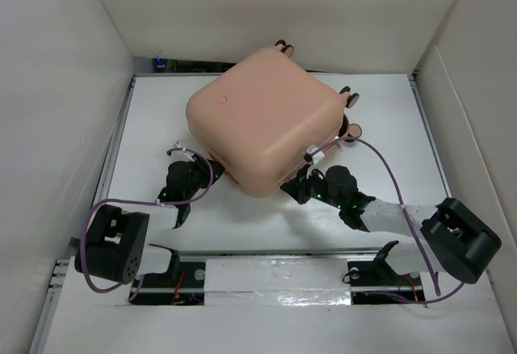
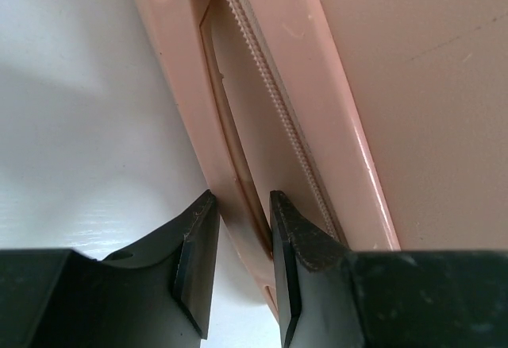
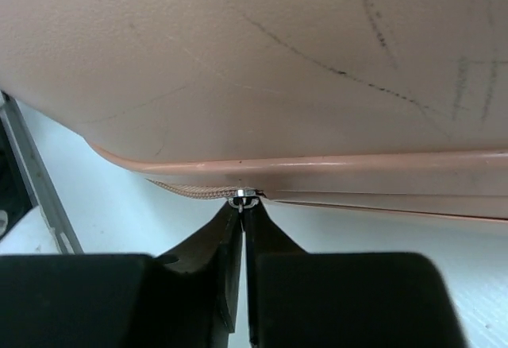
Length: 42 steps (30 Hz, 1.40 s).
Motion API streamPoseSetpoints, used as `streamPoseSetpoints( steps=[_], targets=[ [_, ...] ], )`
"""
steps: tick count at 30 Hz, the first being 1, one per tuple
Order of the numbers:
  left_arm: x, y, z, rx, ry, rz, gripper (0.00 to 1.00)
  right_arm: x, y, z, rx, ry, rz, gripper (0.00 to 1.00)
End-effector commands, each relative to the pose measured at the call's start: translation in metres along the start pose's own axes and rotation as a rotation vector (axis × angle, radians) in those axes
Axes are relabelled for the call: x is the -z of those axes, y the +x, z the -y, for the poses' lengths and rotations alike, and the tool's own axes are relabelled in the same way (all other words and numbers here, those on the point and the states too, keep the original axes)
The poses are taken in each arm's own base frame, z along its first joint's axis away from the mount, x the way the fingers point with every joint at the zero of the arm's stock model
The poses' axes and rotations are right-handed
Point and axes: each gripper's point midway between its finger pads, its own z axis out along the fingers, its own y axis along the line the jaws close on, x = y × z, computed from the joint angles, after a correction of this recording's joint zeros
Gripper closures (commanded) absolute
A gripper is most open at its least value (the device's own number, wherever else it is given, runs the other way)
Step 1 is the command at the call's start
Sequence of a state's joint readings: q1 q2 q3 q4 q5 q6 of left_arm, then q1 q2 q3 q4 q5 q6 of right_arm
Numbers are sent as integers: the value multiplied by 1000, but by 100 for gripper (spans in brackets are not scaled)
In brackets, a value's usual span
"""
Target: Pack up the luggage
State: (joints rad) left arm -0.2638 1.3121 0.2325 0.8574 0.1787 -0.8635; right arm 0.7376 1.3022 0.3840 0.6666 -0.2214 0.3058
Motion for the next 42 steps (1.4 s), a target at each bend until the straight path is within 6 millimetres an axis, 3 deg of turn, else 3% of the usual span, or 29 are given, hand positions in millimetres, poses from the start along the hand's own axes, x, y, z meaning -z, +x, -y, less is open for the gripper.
streamPoseSetpoints(
  steps=[1,3,5,6,8,9,10,12,14,15,18,19,20,22,23,24,29,30,32,34,35,37,39,40,42],
  targets=[
    [5,-3,34,-53,139,18,100,0,-51,0,18,59,184,99],
    [15,-2,40,-61,168,28,100,10,-50,10,26,135,156,100],
    [23,12,38,-69,167,1,100,22,-67,28,54,225,166,100],
    [29,30,53,-95,212,-38,100,32,-69,32,60,254,140,100],
    [32,49,56,-116,184,-49,100,41,-87,33,81,264,157,100],
    [36,59,65,-124,202,-59,100,48,-87,40,93,289,132,100],
    [43,82,78,-123,235,-108,100,55,-94,36,102,289,139,100],
    [49,94,93,-91,253,-100,100,64,-92,32,102,277,101,100],
    [53,103,107,-73,282,-112,100,65,-77,23,50,251,53,100],
    [54,107,109,-72,281,-118,100,65,-56,18,17,230,2,100],
    [51,107,126,-65,304,-85,100,57,-11,-28,-84,79,-72,100],
    [48,104,127,-61,299,-67,100,57,13,-35,-100,59,-123,100],
    [43,96,139,-45,317,-38,100,56,35,-58,-93,0,-184,100],
    [32,92,140,-51,312,-26,100,56,46,-72,-91,-1,-217,100],
    [27,83,153,-32,347,-6,100,59,52,-89,-65,-45,-244,100],
    [17,74,148,-30,328,13,100,63,55,-91,-41,-40,-267,100],
    [0,60,160,-53,327,53,100,70,28,-114,-41,-85,-188,100],
    [-1,66,162,-63,331,37,100,65,11,-122,-65,-113,-110,100],
    [2,82,174,-81,353,14,100,54,-6,-111,-50,-40,-34,100],
    [10,99,182,-92,376,-15,100,37,-19,-79,-30,55,-6,100],
    [13,104,185,-100,385,-26,100,31,-28,-72,-14,51,3,100],
    [16,116,187,-116,391,-59,100,19,-61,-68,25,1,50,100],
    [23,124,183,-122,389,-85,100,10,-61,-75,71,-47,0,100],
    [25,123,180,-118,384,-85,100,6,-76,-88,80,-79,7,100],
    [29,121,164,-113,352,-73,100,-3,-58,-122,77,-200,-54,100]
  ],
)
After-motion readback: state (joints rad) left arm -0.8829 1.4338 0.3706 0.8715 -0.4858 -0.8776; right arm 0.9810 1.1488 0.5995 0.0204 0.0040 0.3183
